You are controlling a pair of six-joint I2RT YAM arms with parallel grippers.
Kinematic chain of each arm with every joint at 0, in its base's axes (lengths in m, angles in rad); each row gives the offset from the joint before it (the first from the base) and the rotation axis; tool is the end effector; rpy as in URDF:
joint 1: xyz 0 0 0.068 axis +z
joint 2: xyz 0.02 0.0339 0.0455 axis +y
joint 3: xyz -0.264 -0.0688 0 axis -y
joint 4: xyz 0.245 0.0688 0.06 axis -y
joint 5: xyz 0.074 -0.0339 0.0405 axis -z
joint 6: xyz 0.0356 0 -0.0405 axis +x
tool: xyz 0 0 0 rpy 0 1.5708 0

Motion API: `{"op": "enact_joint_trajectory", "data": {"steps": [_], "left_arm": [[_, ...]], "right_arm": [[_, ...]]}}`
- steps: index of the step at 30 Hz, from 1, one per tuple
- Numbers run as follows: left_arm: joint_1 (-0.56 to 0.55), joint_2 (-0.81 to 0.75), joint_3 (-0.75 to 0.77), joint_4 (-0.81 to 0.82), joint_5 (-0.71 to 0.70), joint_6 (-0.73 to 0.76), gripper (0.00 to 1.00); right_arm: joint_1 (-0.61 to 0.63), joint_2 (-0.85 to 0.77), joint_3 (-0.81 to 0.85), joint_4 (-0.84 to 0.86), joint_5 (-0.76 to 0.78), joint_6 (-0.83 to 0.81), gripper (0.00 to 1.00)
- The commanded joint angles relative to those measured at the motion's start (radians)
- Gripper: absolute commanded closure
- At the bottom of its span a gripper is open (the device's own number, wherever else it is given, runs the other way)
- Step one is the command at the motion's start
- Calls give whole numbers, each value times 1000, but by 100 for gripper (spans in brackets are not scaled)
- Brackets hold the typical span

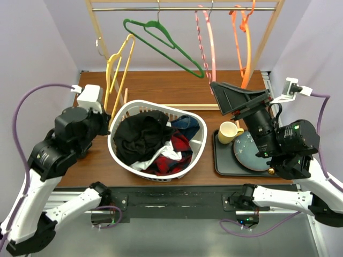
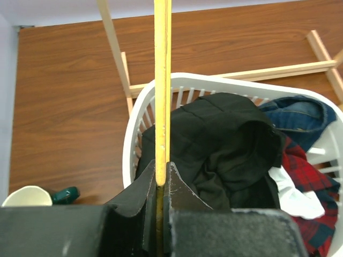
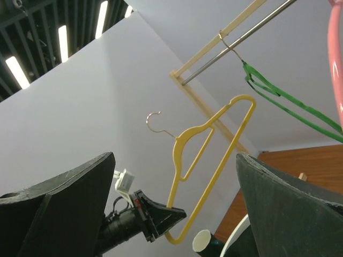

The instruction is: Remove the skirt from the hanger

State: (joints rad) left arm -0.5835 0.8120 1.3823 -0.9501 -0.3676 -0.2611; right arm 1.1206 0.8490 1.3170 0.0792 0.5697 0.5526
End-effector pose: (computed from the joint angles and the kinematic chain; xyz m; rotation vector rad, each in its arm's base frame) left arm 0.1003 -0.0509 0.4481 0.0693 1.9283 -0.2070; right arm 0.0721 0.1050 0.5298 0.2339 1.1750 1.1956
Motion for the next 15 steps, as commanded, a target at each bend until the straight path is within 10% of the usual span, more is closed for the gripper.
{"op": "enact_joint_trajectory", "data": {"steps": [1, 15], "left_arm": [[2, 110, 144, 28, -100, -1, 100], [25, 470, 460, 82, -148, 105, 100]], "right_arm": [[2, -10, -15, 7, 42, -31, 1], [2, -82, -38, -6, 59, -72, 1]]}}
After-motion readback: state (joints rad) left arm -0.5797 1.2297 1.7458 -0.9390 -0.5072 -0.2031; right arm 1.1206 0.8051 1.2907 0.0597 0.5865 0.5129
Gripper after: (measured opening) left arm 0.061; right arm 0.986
